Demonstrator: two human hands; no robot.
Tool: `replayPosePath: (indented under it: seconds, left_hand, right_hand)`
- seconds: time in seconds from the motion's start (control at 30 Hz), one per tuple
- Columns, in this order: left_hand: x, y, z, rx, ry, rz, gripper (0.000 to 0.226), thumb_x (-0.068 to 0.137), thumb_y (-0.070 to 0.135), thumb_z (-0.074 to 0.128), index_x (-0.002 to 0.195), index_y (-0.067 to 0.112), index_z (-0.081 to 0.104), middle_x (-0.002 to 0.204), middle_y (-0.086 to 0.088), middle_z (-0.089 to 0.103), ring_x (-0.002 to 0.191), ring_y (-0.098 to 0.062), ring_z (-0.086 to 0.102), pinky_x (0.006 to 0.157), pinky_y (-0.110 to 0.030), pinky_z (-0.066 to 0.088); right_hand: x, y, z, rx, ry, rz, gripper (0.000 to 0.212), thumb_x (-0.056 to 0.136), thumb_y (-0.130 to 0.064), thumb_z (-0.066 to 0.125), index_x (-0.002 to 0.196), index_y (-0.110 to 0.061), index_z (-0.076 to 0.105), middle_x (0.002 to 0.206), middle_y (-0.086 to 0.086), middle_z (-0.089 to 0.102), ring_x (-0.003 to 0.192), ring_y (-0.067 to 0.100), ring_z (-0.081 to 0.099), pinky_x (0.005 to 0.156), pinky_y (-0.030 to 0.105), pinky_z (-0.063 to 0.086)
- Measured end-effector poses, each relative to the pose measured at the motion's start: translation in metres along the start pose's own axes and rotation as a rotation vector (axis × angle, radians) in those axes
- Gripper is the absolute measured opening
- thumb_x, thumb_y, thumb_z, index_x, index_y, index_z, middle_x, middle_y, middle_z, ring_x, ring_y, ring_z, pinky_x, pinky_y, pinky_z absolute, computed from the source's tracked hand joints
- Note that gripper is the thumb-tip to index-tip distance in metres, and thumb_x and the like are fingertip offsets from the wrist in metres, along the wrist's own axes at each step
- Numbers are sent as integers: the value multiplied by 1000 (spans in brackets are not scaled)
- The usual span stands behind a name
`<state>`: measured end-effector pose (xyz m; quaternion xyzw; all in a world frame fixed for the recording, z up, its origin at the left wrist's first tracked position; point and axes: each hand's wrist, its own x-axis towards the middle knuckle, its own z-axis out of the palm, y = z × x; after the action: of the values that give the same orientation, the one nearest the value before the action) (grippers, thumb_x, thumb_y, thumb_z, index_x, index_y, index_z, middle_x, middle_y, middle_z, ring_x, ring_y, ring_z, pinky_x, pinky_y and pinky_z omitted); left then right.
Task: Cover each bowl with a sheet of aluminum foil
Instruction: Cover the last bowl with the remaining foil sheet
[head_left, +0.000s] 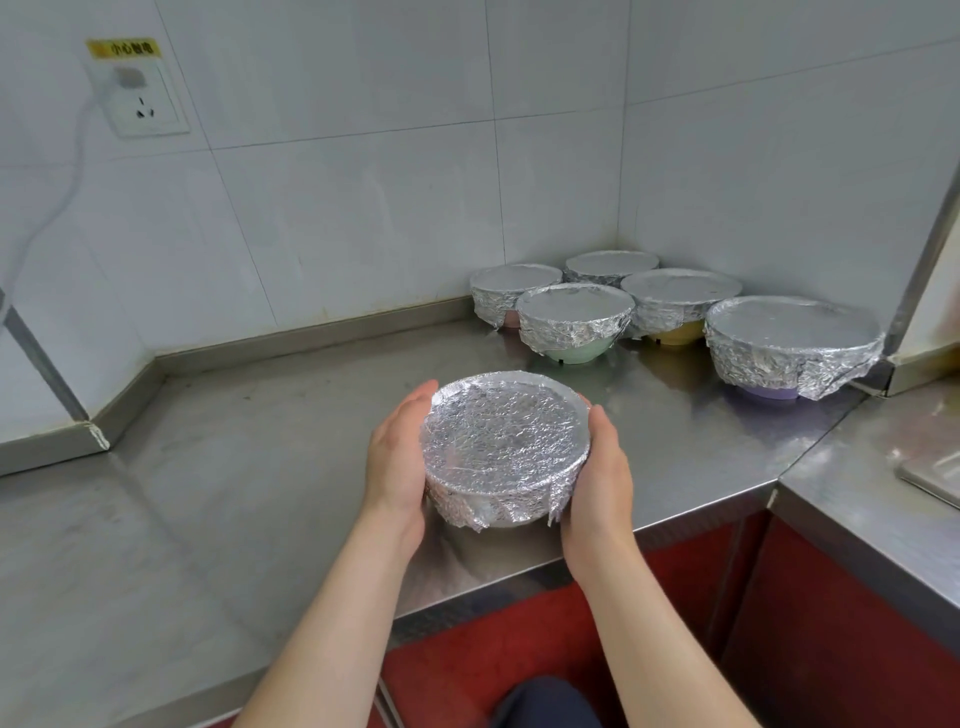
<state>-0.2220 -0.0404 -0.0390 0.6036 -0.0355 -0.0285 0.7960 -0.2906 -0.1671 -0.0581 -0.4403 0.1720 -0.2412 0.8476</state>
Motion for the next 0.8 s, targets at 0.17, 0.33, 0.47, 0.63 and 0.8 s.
replayPosePath:
  seconds: [0.17, 0.33, 0.47, 0.63, 0.8]
  left_hand:
    - [-2, -5, 5, -42, 88, 49, 25, 92, 12, 52, 108, 20, 70, 117, -1, 69, 112, -19, 62, 104, -45, 44]
    - [-2, -9, 6, -39, 121, 80, 28, 93, 10, 48, 106, 23, 69, 120, 2, 67, 116, -17, 60, 107, -44, 42]
    - [-5, -7, 8, -51, 135, 69, 31, 92, 6, 46, 107, 22, 68, 120, 0, 67, 115, -18, 60, 106, -43, 43]
    - [-4, -4, 4, -23, 64, 31, 36, 92, 7, 46, 120, 19, 64, 127, -2, 63, 119, -19, 58, 107, -44, 41]
    - [-29, 8, -11, 201, -67, 378, 21, 90, 20, 61, 107, 30, 68, 121, 13, 63, 117, 0, 54, 95, -14, 40]
  right_hand:
    - [8, 9, 6, 2, 128, -26, 36, 94, -40, 44, 108, -18, 69, 106, -1, 73, 105, 19, 65, 99, 42, 48]
    - [9, 10, 7, -8, 141, -103, 38, 99, -26, 36, 69, -20, 60, 61, -12, 63, 61, 7, 57, 58, 24, 45]
    - [7, 7, 8, 0, 133, -137, 40, 98, -23, 35, 63, -20, 53, 54, -14, 57, 50, 3, 51, 50, 20, 42]
    - [8, 2, 7, -33, 70, -55, 32, 98, -35, 40, 90, -22, 68, 85, -10, 73, 84, 10, 66, 79, 30, 52]
    - [5, -14, -12, -93, -1, -193, 36, 100, -34, 44, 134, -30, 55, 135, -16, 52, 120, -1, 50, 94, 20, 41]
